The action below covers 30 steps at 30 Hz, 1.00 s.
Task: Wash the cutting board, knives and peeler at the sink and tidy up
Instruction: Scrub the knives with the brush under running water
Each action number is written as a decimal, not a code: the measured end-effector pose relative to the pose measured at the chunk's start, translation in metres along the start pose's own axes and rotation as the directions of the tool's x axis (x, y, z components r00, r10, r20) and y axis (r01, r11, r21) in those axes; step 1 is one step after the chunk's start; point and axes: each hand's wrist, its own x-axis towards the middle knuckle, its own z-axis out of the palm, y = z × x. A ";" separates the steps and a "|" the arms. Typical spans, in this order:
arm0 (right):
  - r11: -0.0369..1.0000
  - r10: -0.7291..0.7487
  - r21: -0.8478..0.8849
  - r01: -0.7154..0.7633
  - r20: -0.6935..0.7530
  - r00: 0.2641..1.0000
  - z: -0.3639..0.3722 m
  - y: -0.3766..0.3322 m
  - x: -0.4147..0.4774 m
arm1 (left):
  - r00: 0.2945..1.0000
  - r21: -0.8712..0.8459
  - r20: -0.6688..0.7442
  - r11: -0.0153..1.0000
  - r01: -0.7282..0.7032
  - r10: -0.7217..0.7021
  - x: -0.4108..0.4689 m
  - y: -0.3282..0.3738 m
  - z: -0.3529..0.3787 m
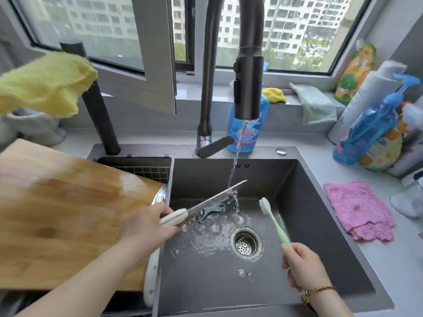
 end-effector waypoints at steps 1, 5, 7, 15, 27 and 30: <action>1.000 -0.002 0.000 0.002 0.011 1.000 0.002 -0.003 -0.001 | 0.998 -0.133 0.023 0.989 0.056 -0.054 -0.003 -0.006 -0.004; 1.000 -0.007 -0.006 0.007 0.079 0.997 0.016 -0.014 -0.006 | 0.979 -0.483 0.065 0.853 0.198 -0.191 -0.020 -0.021 -0.026; 1.000 -0.020 -0.019 0.022 0.114 0.993 0.024 -0.015 -0.008 | 0.976 -0.484 0.002 0.854 0.192 -0.219 -0.031 -0.028 -0.036; 0.993 -0.118 -0.004 0.121 0.189 0.975 0.044 -0.028 -0.015 | 0.881 -0.072 -0.300 0.930 0.361 -0.365 -0.056 -0.055 -0.062; 0.985 -0.169 -0.002 0.173 0.224 0.960 0.046 -0.018 -0.020 | 0.884 0.330 -0.269 0.825 0.458 -0.383 -0.044 -0.068 -0.031; 0.983 -0.174 -0.008 0.181 0.240 0.955 0.047 -0.018 -0.019 | 0.885 0.397 -0.202 0.791 0.465 -0.419 -0.039 -0.067 -0.021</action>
